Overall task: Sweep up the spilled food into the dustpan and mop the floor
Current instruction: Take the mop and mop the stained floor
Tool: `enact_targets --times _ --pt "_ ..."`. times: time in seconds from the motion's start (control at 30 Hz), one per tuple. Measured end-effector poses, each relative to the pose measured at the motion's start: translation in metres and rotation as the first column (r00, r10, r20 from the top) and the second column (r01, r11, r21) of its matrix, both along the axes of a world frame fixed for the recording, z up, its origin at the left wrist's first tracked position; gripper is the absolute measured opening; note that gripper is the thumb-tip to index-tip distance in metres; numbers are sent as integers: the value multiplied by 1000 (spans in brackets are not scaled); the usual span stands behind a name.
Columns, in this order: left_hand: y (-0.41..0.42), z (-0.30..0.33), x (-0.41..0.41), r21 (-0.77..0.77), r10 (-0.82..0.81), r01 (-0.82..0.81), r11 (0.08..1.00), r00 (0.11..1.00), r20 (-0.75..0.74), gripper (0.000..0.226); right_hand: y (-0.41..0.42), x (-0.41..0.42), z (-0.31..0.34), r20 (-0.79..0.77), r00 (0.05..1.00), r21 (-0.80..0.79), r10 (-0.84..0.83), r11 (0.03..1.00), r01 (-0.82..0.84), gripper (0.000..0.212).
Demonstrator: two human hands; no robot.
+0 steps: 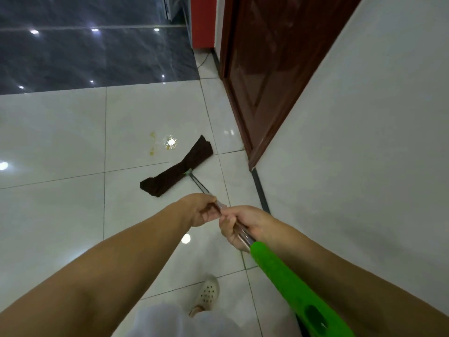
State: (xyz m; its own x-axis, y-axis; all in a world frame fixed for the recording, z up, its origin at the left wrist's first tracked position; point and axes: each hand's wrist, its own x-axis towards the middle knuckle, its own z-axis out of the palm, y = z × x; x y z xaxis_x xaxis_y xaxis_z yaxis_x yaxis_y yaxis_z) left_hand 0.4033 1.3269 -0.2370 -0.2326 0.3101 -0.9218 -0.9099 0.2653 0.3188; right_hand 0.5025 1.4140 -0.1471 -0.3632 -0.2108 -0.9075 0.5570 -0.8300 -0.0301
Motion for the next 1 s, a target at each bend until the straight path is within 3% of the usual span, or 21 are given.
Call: enact_targets --times 0.2,0.43,0.63,0.77,1.0 --pt "28 25 31 117 83 -95 989 991 106 25 24 27 43 48 992 -48 -121 991 123 28" --pt "32 42 47 158 81 -117 980 973 216 27 25 34 72 158 987 -8 -4 1000 6 30" --pt "31 43 15 177 77 -121 977 968 237 27 25 0 86 164 982 33 97 994 -104 27" --pt "26 44 -22 160 85 -122 980 972 220 27 19 -39 87 173 980 35 99 994 -107 21" --pt "6 41 -109 152 147 -179 972 968 202 20 5 -125 72 128 987 -34 96 995 -92 29"
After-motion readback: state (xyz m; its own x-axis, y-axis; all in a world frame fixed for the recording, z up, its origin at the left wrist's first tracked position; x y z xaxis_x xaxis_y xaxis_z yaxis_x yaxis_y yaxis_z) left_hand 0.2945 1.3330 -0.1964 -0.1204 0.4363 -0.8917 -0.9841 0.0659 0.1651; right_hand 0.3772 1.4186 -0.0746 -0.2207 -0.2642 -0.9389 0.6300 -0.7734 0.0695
